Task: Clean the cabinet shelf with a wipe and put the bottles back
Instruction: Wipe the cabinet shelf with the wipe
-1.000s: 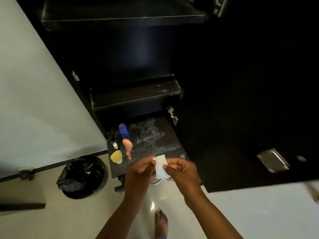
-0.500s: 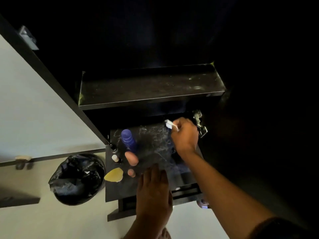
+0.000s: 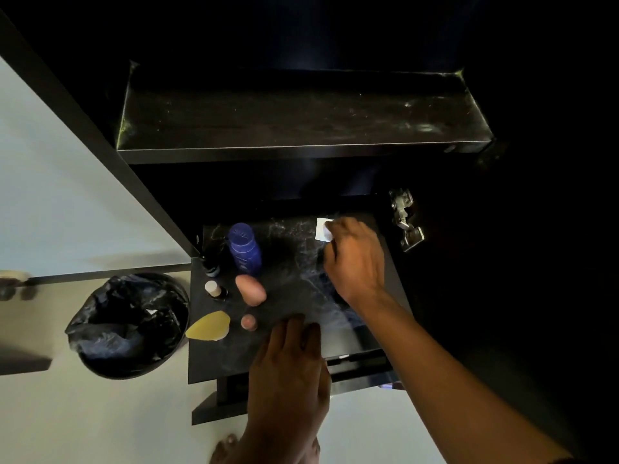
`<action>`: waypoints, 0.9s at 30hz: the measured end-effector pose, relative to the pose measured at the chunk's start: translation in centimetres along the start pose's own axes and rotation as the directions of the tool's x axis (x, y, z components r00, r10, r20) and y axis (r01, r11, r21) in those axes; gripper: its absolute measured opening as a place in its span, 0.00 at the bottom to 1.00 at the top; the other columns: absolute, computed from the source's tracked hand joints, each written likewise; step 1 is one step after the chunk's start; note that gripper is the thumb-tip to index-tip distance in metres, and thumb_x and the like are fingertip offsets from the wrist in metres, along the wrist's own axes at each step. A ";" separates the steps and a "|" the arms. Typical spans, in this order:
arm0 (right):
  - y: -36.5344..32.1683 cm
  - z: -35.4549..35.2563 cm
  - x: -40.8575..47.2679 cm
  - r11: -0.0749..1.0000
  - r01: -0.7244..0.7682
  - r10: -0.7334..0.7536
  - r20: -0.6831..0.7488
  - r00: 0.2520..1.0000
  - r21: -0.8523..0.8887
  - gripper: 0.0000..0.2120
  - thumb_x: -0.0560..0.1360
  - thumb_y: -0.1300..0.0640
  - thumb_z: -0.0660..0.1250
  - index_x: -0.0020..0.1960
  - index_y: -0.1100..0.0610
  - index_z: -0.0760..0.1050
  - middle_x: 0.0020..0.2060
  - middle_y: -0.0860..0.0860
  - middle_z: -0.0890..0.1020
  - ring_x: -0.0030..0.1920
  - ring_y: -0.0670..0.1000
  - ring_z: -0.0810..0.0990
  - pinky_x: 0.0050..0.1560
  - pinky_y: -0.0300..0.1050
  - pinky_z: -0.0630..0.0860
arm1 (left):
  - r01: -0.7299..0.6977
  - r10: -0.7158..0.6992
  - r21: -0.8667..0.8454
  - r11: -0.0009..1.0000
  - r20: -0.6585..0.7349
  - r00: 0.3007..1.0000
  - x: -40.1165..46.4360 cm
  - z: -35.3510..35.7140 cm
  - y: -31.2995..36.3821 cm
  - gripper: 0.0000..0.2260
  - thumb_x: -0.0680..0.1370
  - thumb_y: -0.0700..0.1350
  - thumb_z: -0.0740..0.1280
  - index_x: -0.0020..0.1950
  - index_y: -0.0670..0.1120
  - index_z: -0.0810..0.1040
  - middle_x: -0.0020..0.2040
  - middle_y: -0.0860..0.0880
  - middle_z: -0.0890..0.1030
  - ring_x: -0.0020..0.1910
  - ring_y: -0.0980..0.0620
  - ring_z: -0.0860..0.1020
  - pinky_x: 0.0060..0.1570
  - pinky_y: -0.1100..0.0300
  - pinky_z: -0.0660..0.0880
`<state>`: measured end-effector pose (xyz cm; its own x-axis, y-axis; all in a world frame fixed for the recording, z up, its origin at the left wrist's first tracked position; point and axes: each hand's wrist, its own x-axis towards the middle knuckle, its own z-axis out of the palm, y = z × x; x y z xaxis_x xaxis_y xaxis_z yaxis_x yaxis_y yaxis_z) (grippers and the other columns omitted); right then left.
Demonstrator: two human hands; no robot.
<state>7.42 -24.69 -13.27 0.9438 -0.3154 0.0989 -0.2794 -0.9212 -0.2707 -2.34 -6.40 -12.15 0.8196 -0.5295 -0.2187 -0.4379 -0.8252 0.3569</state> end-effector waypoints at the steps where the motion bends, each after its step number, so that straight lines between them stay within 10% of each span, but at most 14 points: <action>1: -0.3 0.3 0.0 1.000 0.013 -0.013 0.017 1.000 -0.015 0.13 0.76 0.60 0.66 0.59 0.59 0.82 0.54 0.55 0.82 0.53 0.58 0.80 0.59 0.53 0.77 | 0.000 0.000 0.001 1.000 0.000 1.000 0.1 0.0 -0.1 0.23 0.69 0.51 0.75 0.63 0.48 0.80 0.61 0.47 0.80 0.57 0.46 0.80 0.50 0.53 0.80; 7: -1.7 1.7 -3.8 0.986 0.161 -0.162 0.014 0.987 0.034 0.18 0.74 0.59 0.67 0.62 0.59 0.81 0.60 0.55 0.83 0.61 0.57 0.79 0.71 0.55 0.72 | 0.003 -0.003 -0.022 1.000 0.012 1.000 0.0 0.1 0.0 0.28 0.68 0.50 0.78 0.67 0.48 0.80 0.61 0.48 0.81 0.56 0.48 0.81 0.52 0.54 0.81; 16: 0.9 1.6 3.1 0.995 -0.069 0.071 0.027 0.997 -0.071 0.25 0.77 0.54 0.56 0.71 0.60 0.76 0.68 0.57 0.80 0.71 0.57 0.75 0.80 0.56 0.61 | -0.029 0.027 0.052 0.998 0.038 0.999 -0.6 1.2 -0.6 0.34 0.62 0.52 0.81 0.68 0.45 0.82 0.65 0.44 0.82 0.58 0.42 0.83 0.50 0.49 0.84; 22: -2.6 1.7 -1.1 0.938 0.322 -0.338 0.134 0.932 0.128 0.27 0.73 0.59 0.57 0.71 0.61 0.77 0.71 0.57 0.78 0.73 0.56 0.75 0.80 0.57 0.62 | -0.028 0.027 0.042 0.999 0.028 0.999 -0.4 1.2 -0.6 0.35 0.58 0.51 0.83 0.64 0.45 0.85 0.62 0.44 0.84 0.56 0.43 0.85 0.51 0.49 0.83; 27: 1.1 1.0 -0.6 0.996 0.076 -0.071 0.129 0.989 -0.039 0.30 0.76 0.55 0.54 0.76 0.59 0.72 0.75 0.56 0.74 0.78 0.52 0.69 0.83 0.56 0.54 | -0.055 0.054 0.031 0.998 0.051 0.997 -0.4 1.4 -1.1 0.34 0.59 0.52 0.81 0.65 0.46 0.84 0.63 0.45 0.84 0.56 0.44 0.85 0.49 0.51 0.83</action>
<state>6.71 -25.27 -14.58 0.9760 -0.2175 -0.0070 -0.2135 -0.9507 -0.2249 -2.68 -5.60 -13.71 0.7748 -0.5826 -0.2455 -0.4939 -0.8002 0.3402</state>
